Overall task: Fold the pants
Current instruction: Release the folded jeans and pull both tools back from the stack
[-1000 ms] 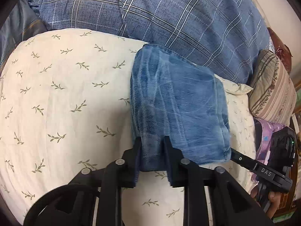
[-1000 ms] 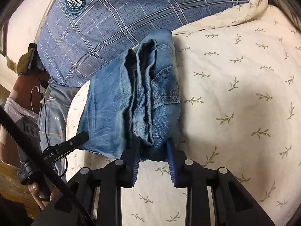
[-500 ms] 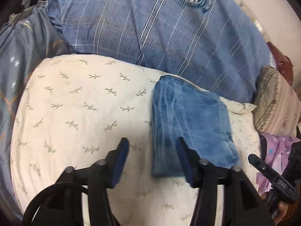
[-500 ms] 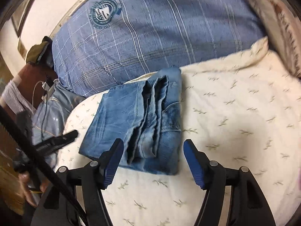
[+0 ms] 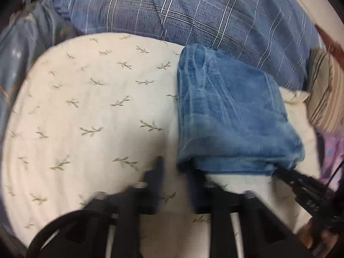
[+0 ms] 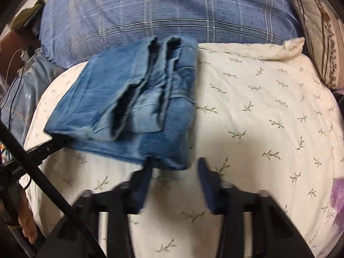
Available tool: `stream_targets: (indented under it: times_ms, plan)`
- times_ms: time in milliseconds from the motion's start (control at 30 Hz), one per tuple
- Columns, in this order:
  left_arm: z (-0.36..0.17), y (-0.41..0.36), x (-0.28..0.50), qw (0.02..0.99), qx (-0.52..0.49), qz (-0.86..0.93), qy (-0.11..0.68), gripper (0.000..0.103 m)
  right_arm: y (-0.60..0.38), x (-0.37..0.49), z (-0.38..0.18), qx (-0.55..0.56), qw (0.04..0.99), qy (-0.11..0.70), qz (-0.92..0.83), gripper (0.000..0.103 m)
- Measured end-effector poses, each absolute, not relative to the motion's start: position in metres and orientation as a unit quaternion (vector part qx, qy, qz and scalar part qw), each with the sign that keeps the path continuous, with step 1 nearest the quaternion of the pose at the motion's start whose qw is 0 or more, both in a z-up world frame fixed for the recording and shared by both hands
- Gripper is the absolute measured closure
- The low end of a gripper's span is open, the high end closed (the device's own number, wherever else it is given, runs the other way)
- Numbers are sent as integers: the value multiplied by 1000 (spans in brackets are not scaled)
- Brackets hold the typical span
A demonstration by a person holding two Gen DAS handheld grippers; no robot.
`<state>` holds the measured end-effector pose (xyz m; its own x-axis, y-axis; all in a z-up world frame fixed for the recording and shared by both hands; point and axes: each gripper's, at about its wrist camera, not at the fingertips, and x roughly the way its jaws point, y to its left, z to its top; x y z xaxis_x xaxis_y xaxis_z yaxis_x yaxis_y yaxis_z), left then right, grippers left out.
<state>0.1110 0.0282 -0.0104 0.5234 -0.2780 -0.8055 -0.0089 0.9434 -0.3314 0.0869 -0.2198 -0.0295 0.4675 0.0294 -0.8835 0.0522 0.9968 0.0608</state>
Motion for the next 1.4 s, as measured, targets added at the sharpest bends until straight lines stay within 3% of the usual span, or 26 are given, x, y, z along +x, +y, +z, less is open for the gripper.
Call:
stream_targets:
  times_ms: [33,133,267,333,367,400,433,467,533,800,1033,1233,1400]
  plan:
    - [-7,28,108,866,-145,-79,472,99,-222,87,-30,53,854,517,0,89]
    - [3,25,101,882,-123,-78,448,100,-230,81,-24,78,858,507,6,94]
    - [-14,31,105,873,-122,-60,468,95,-238,84,-39,106,842,528,2,94]
    - [-11,26,101,876,-110,-57,466,94,-236,83,-38,110,840,532,11,88]
    - [-6,22,94,881,-95,-57,460,87,-236,80,-36,115,840,530,14,84]
    - [-3,19,89,884,-87,-60,455,81,-235,77,-35,119,840,530,17,73]
    - [1,15,77,892,-69,-55,443,65,-234,69,-32,125,841,525,25,58]
    - [5,13,70,896,-61,-48,437,51,-233,63,-30,128,843,521,24,52]
    - [9,10,46,903,-51,-36,424,45,-228,49,-27,131,847,516,19,34]
    - [23,-9,-7,918,-1,-1,396,44,-205,8,-22,119,849,514,26,33]
    - [42,-6,-55,937,-28,12,348,42,-217,-17,11,168,881,441,34,33]
    - [56,-10,-85,957,1,25,290,32,-214,-36,43,157,919,359,47,33]
    - [60,-14,-99,960,7,11,278,26,-204,-35,47,133,925,352,45,33]
